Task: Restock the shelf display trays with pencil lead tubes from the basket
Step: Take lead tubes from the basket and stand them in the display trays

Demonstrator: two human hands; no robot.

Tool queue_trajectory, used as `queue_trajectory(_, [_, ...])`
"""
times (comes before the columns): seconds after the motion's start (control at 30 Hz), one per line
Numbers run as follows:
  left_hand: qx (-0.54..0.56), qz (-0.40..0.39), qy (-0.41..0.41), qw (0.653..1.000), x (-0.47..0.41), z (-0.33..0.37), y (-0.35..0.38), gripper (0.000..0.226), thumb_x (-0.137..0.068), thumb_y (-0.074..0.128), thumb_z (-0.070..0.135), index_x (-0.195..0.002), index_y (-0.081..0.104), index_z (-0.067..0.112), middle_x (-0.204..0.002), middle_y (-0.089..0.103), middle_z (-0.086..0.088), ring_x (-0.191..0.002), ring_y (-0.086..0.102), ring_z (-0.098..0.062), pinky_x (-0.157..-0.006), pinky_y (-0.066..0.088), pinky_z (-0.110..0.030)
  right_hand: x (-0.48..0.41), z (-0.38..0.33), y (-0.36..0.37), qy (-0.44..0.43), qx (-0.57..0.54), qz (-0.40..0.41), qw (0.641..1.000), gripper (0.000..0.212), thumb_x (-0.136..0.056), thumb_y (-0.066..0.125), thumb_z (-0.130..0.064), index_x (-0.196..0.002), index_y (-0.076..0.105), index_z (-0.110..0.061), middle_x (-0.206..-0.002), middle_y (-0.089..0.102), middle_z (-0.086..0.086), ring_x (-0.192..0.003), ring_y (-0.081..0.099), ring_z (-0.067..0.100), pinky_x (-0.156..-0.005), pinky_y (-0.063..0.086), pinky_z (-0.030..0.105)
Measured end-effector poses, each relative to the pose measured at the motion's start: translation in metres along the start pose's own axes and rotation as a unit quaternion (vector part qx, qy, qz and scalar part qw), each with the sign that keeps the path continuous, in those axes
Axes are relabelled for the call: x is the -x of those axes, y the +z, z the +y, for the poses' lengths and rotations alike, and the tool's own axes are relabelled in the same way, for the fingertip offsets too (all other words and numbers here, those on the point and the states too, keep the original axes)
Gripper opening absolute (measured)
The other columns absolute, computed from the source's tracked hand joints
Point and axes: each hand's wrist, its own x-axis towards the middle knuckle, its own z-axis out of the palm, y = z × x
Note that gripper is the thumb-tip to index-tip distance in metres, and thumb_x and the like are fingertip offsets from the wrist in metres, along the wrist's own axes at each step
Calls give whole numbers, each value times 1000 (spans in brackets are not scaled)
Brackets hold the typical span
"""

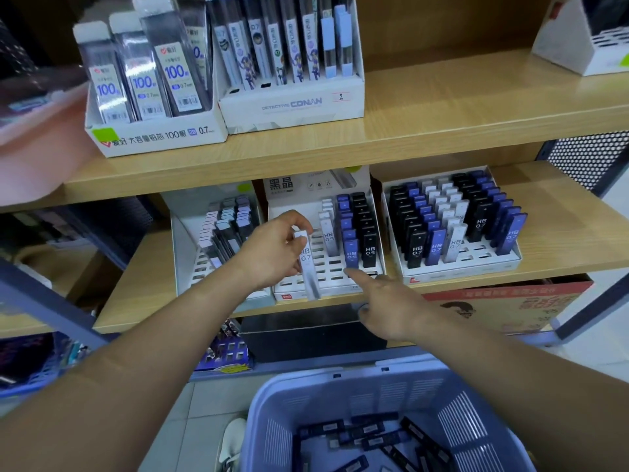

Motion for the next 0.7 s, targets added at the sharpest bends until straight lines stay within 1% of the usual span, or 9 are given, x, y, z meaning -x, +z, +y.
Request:
queue_trajectory(0.17, [18,-3,5,1000,-1,-4,-1,15,-100,44,11,-103,54,22,-87,50,-1,-68,65,-17,-66,59,-28,-9,-5,5,14,10,22,1000,83,-95,52,-17,-154,-2,-39,-137,41,16,-109,55,30,-79,45,34])
queue_trajectory(0.27, [54,-6,-4,999,-2,-5,-2,14,-99,46,11,-102,56,21,-90,51,-5,-68,67,-19,-69,60,-31,-12,-6,3,25,4,23,999,82,-94,53,-18,-154,0,-37,-137,41,17,-109,55,31,-79,43,32])
queue_trajectory(0.33, [77,-10,-12,997,-2,-6,-3,13,-98,49,11,-100,57,21,-92,54,-10,-68,68,-20,-70,60,-32,-14,-6,0,25,-14,18,999,76,-94,54,-17,-154,11,-34,-140,43,14,-112,55,29,-81,42,29])
queue_trajectory(0.37, [85,-12,-16,996,-2,-6,-3,13,-98,49,11,-99,57,21,-92,55,-12,-68,68,-19,-70,60,-32,-16,-6,-2,24,-36,11,999,69,-94,55,-15,-152,22,-31,-140,47,12,-112,56,27,-81,43,27])
queue_trajectory(0.43, [101,-13,-22,995,-3,-7,-2,12,-97,51,11,-99,58,20,-92,57,-12,-69,69,-21,-72,60,-34,-16,-7,-9,26,-136,-15,990,49,-93,56,-10,-138,46,-28,-127,60,11,-99,62,20,-79,50,28])
queue_trajectory(0.5, [115,-12,-25,993,-3,-7,1,11,-97,52,11,-99,59,19,-89,57,-12,-72,71,-24,-73,60,-35,-12,-12,-16,31,-250,-58,966,33,-93,60,-8,-119,55,-27,-108,68,9,-80,66,13,-73,55,26])
queue_trajectory(0.57, [127,-15,-29,991,-3,-7,4,10,-96,53,11,-104,59,16,-85,58,-11,-74,71,-26,-73,60,-35,-9,-15,-19,28,-302,-73,950,25,-92,63,-8,-111,58,-24,-99,71,4,-73,66,9,-68,55,22])
queue_trajectory(0.63, [137,-16,-30,990,-3,-6,6,11,-96,54,12,-106,58,13,-82,61,-11,-74,72,-25,-73,60,-35,-9,-13,-19,29,-305,-50,950,22,-91,63,-8,-106,60,-24,-96,70,3,-73,65,10,-71,55,26])
queue_trajectory(0.7, [144,-11,-27,989,-3,-3,8,10,-96,54,13,-105,58,13,-83,64,-13,-72,72,-22,-73,60,-33,-10,-6,-17,29,-217,9,976,24,-90,61,-10,-108,61,-26,-107,66,5,-84,64,17,-80,54,33])
